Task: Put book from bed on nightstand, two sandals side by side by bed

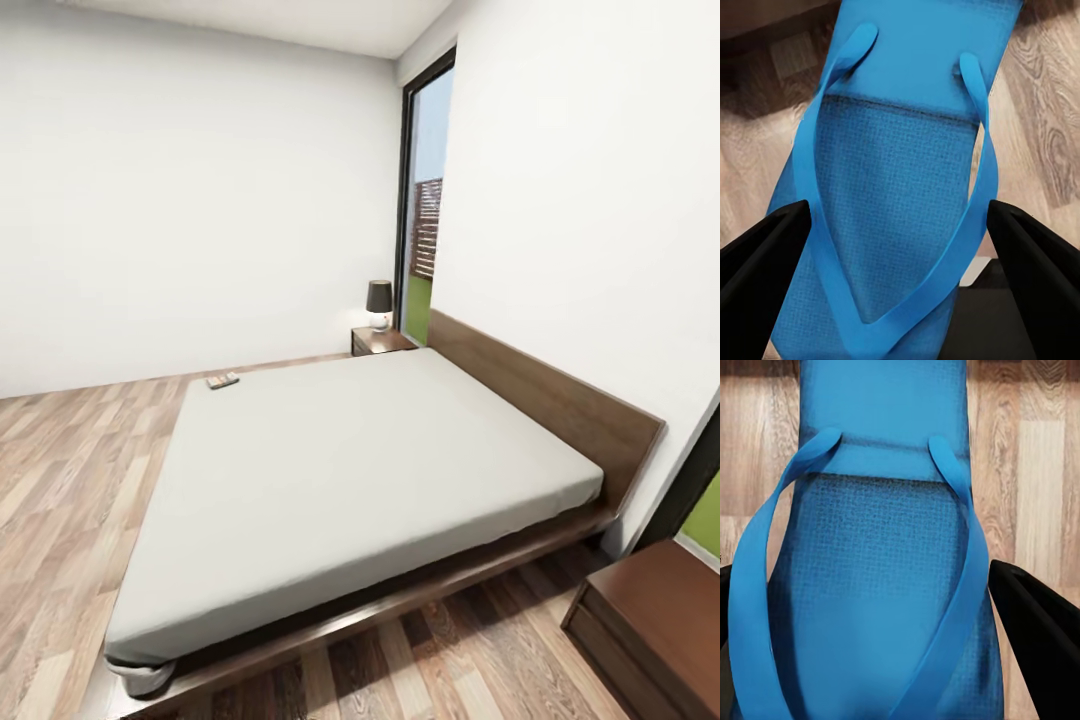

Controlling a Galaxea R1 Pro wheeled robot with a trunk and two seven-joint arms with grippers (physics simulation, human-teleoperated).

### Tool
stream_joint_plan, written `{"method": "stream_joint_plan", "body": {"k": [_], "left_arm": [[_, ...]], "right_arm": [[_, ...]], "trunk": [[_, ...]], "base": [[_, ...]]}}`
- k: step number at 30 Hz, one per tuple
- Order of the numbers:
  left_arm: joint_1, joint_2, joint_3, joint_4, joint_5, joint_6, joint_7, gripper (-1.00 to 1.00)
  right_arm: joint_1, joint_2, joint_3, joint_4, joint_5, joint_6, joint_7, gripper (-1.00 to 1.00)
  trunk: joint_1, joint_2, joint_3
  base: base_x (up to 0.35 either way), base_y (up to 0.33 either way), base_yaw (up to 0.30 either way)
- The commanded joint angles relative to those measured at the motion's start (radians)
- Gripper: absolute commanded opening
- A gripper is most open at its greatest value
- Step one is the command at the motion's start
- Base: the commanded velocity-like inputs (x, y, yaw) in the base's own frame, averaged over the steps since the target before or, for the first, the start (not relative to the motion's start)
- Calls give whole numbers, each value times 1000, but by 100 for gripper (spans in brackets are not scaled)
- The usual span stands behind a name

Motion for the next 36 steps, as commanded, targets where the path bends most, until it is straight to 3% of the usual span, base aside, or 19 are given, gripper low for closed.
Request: {"method": "stream_joint_plan", "body": {"k": [1,36], "left_arm": [[-1,0,-5,1,3,-4,5,-100],[-1,10,-7,-4,4,-24,5,-100]], "right_arm": [[-1,0,5,1,-9,-4,3,-100],[-1,-8,2,1,-12,-5,3,-100]], "trunk": [[0,-1,-2],[0,-1,-2]], "base": [[0,0,286],[0,0,271]]}}
